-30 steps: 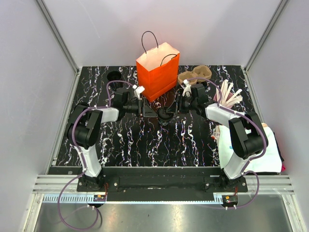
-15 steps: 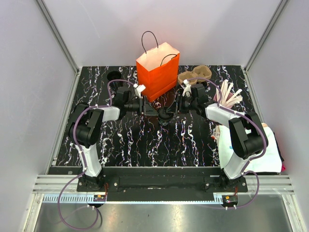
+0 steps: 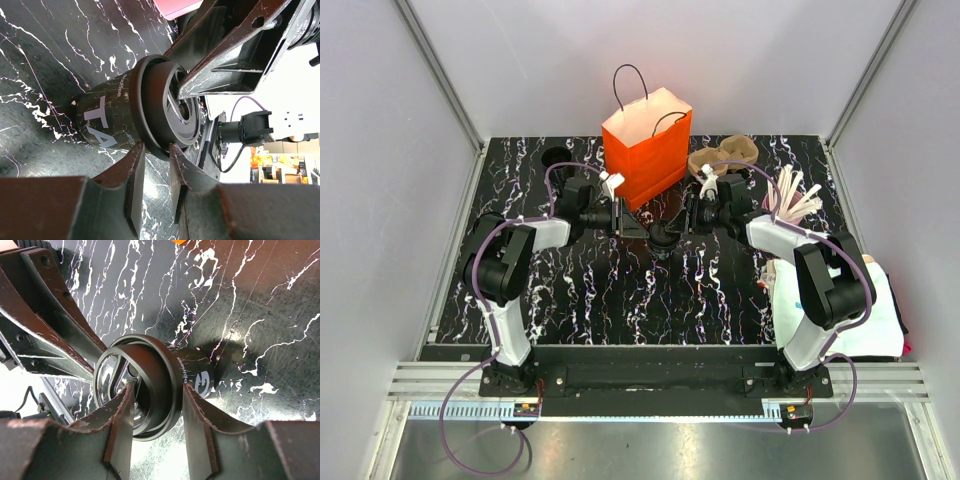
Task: Pack the takeout coffee
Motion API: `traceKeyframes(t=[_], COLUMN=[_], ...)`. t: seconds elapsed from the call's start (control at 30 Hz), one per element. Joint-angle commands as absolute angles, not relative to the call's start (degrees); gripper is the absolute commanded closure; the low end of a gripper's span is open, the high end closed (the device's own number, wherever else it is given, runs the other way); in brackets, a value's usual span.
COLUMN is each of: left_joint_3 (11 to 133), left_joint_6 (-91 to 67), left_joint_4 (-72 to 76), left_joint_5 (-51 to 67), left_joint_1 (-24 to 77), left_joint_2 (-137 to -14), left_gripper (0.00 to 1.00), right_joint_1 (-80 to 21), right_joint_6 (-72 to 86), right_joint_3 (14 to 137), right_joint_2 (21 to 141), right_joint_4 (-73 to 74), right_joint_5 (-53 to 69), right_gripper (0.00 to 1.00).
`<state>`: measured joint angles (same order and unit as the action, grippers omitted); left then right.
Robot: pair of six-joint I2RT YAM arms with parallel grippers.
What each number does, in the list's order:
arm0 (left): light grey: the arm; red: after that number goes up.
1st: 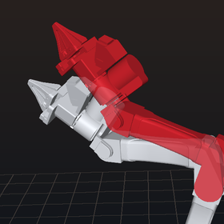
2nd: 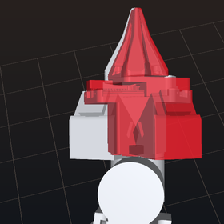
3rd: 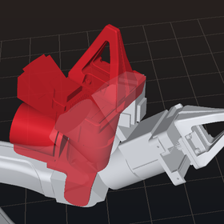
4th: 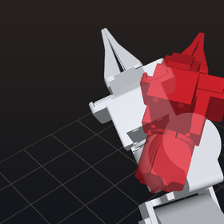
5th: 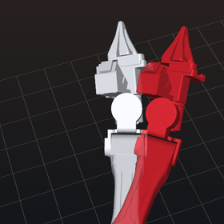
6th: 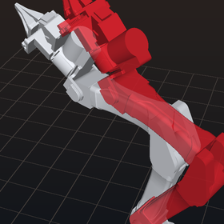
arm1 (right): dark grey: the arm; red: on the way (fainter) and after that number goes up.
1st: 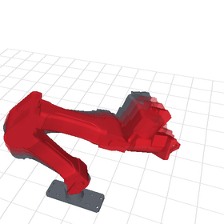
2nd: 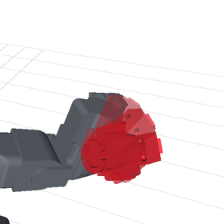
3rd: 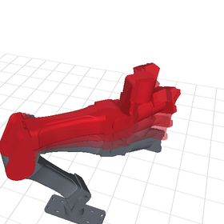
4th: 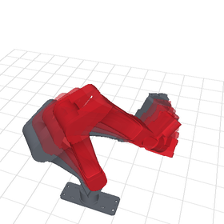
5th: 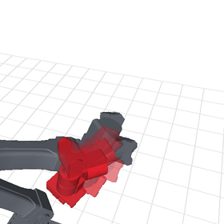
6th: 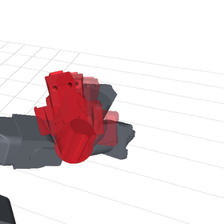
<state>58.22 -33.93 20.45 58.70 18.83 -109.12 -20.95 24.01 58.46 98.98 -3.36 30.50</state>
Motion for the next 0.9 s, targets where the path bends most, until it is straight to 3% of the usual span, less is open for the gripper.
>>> traceKeyframes(t=[0.0,0.27,0.3,0.47,0.5,0.63,0.87], left_joint_3=[59.6,60.4,60.3,60.7,60.9,61.9,62.9], left_joint_6=[-30.0,-27.2,-26.8,-24.3,-24.2,-23.9,-24.4], left_joint_4=[17.1,13.4,12.8,10.5,10.0,10.0,10.0], left_joint_5=[55.7,54.4,54.1,53.2,53.3,55.8,59.8], left_joint_1=[20.4,22.1,22.2,22.5,22.5,22.2,22.4], left_joint_2=[-111.3,-110.4,-110.3,-110.0,-110.0,-108.7,-105.6], left_gripper=[0.81,0.89,0.99,1.00,0.88,0.63,0.53], right_joint_1=[-20.7,-20.6,-20.6,-20.5,-20.6,-20.6,-20.1], right_joint_6=[21.0,20.2,20.1,20.1,20.0,20.3,20.8], right_joint_3=[55.6,54.2,54.1,53.7,53.6,53.4,53.3], right_joint_2=[99.5,99.9,99.8,99.8,99.7,99.4,99.0], right_joint_4=[0.4,0.5,0.4,0.4,0.5,0.5,0.4], right_joint_5=[25.0,23.8,23.7,22.7,22.4,21.4,20.6], right_gripper=[1.00,1.00,1.00,1.00,1.00,1.00,1.00])
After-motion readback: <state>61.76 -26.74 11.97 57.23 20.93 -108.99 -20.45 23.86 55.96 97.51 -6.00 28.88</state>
